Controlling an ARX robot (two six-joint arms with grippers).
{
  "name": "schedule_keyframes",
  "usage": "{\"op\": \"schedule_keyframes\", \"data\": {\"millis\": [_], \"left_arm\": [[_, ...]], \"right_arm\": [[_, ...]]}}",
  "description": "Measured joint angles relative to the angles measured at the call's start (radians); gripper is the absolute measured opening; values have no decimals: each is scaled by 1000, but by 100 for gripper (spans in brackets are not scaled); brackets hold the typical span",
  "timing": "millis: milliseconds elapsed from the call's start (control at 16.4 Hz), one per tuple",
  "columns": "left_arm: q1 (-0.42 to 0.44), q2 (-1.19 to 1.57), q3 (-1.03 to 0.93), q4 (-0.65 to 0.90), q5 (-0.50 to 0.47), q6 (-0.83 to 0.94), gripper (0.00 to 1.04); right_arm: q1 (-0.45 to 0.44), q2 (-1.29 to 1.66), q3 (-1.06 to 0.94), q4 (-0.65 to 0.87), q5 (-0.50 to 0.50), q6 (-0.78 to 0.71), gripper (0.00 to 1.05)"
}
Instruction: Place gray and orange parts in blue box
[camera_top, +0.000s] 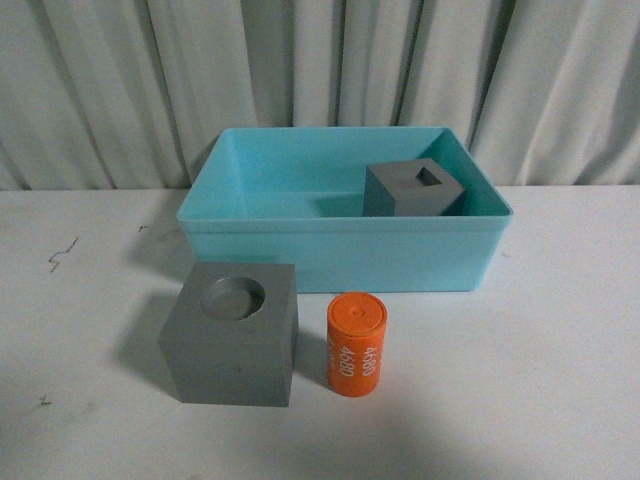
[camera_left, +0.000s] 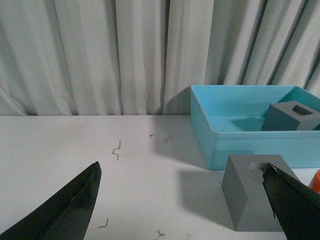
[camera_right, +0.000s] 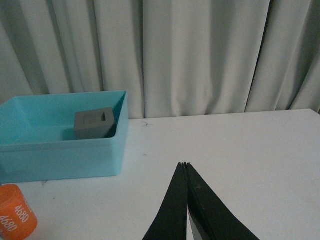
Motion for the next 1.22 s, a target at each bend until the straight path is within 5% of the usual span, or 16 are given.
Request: {"op": "schedule_keyframes", "data": {"millis": [427,610,854,1220], "left_arm": [[0,0,0,0,0,0,98],[0,0,0,0,0,0,98],[0,0,0,0,0,0,98],[0,0,0,0,0,0,98]], "right_arm": [[0,-129,0,-124,0,0,2],[0,-351,2,-337,-1,0,2],[0,-349,1,-357,0,0,2],[0,-351,1,-356,0,-1,35]]}}
